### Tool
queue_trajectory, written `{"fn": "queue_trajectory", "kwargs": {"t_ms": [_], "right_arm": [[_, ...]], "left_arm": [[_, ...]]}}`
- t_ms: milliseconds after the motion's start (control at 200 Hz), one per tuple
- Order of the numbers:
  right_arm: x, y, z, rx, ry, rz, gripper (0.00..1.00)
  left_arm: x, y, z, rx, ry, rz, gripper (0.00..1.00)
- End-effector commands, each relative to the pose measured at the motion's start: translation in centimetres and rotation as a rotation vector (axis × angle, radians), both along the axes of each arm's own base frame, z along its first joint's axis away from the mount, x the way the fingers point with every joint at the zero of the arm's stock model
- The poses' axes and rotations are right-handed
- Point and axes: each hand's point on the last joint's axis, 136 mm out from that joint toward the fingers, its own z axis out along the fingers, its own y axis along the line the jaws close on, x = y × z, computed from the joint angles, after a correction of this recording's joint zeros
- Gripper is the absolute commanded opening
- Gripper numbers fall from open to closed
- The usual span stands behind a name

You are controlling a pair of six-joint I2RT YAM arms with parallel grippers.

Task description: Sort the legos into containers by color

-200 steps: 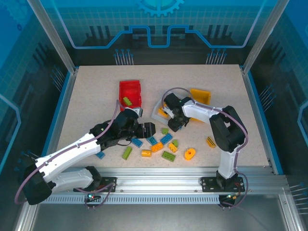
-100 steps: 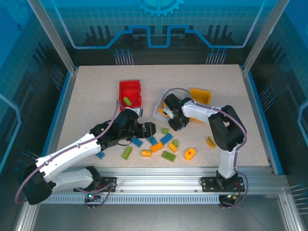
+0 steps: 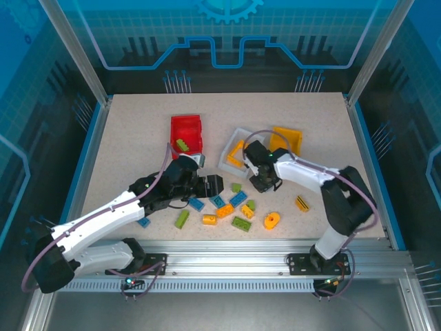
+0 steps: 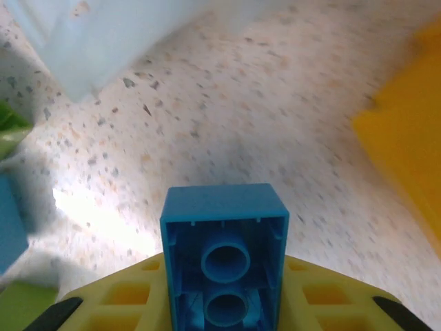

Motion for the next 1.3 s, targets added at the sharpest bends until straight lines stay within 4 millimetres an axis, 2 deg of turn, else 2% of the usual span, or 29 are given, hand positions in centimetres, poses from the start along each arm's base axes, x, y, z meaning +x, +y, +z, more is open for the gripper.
{"fn": "queue_trajectory", "kwargs": {"t_ms": [0, 130, 240, 355, 460, 560, 660, 730, 845, 950, 1045, 1105, 1170, 1296], "right_arm": [[-0.2, -2.0, 2.5, 0.025, -0.066, -0.127, 0.27], [2.4, -5.1, 5.5, 0.144, -0.142, -0.326, 0.27], [6.3, -7.3, 6.7, 0.285, -0.158, -0.494, 0.28], [10.4, -8.0, 6.4, 0.381, -0.123, -0.6, 0.26], [13.3, -8.1, 5.3, 0.412, -0.081, -0.658, 0.26], [14.9, -8.3, 4.2, 0.422, -0.038, -0.705, 0.31], [15.4, -8.5, 4.0, 0.422, -0.037, -0.721, 0.44], [15.4, -8.5, 4.5, 0.433, -0.055, -0.72, 0.52], [14.9, -8.2, 6.4, 0.45, -0.104, -0.688, 0.57], [14.0, -7.8, 9.0, 0.466, -0.167, -0.639, 0.58], [12.3, -6.8, 11.7, 0.485, -0.231, -0.579, 0.59], [10.7, -5.4, 13.3, 0.505, -0.272, -0.522, 0.6], [8.4, -2.8, 14.5, 0.539, -0.303, -0.433, 0.62], [2.5, 2.9, 15.1, 0.663, -0.299, -0.259, 0.64]], "left_arm": [[0.2, -1.1, 0.3, -0.037, -0.002, -0.021, 0.77], [0.8, -2.0, 0.9, -0.056, -0.017, -0.03, 0.77], [1.3, -2.8, 1.2, -0.064, -0.027, -0.042, 0.77], [1.9, -3.3, 1.7, -0.059, -0.045, -0.047, 0.77], [2.3, -3.0, 1.8, -0.031, -0.056, -0.037, 0.78], [2.4, -1.8, 1.2, 0.033, -0.049, 0.002, 0.78], [2.3, -0.1, 0.4, 0.108, -0.035, 0.044, 0.78], [2.0, 1.3, -0.4, 0.164, -0.014, 0.081, 0.79], [1.2, 3.8, -1.9, 0.229, 0.049, 0.156, 0.8], [-0.3, 6.2, -3.1, 0.291, 0.11, 0.201, 0.79], [-2.4, 8.8, -5.0, 0.394, 0.198, 0.228, 0.78], [-3.9, 10.1, -6.4, 0.442, 0.252, 0.232, 0.78], [-5.5, 11.2, -8.0, 0.479, 0.309, 0.233, 0.8], [-7.0, 11.9, -10.3, 0.503, 0.375, 0.223, 0.82]]}}
